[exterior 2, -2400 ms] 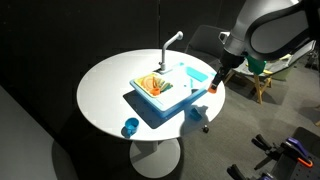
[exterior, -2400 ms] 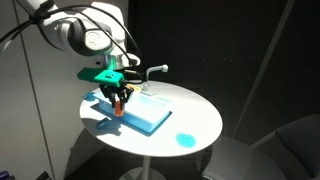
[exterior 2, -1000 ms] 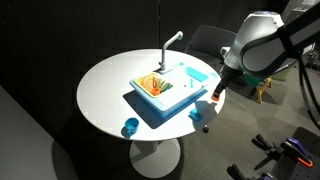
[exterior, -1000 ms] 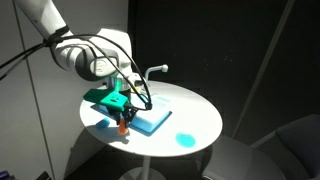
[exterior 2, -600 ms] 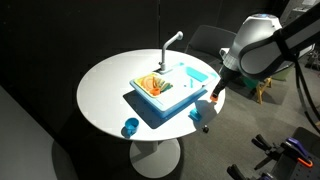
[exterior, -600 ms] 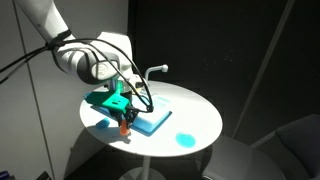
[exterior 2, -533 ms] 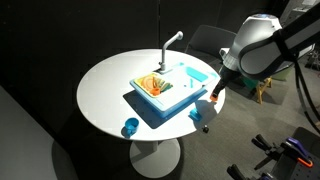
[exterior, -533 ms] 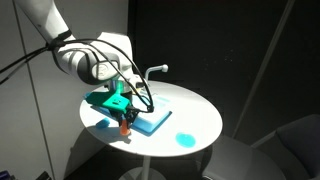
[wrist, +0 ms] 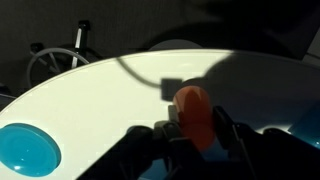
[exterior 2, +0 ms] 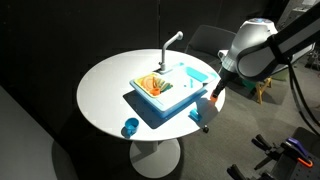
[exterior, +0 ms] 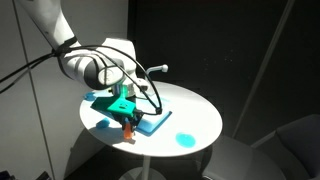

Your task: Remove the orange cup from the sink and place it on the table without changing its upside down position

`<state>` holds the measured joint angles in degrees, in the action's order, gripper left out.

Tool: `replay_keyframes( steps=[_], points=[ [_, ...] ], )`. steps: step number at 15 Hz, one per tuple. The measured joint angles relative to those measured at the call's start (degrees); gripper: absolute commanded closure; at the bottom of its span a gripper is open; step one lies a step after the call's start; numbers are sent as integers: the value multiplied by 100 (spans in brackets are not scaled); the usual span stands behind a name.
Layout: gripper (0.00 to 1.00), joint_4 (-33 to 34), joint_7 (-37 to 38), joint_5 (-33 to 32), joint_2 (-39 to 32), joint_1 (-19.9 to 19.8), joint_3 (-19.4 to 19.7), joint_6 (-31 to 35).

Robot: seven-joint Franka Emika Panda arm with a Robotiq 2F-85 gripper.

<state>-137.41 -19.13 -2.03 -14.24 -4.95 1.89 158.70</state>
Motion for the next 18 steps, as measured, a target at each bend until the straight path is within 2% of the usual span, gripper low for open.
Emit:
replay_keyframes(
  steps=[11, 12, 13, 18],
  points=[
    [86, 155, -271, -93, -201, -76, 0, 19],
    [55, 160, -288, -94, -203, -77, 0, 19],
    [36, 164, -306, -95, -205, -78, 0, 20],
    [0, 179, -341, -137, -211, -80, 0, 20]
  ],
)
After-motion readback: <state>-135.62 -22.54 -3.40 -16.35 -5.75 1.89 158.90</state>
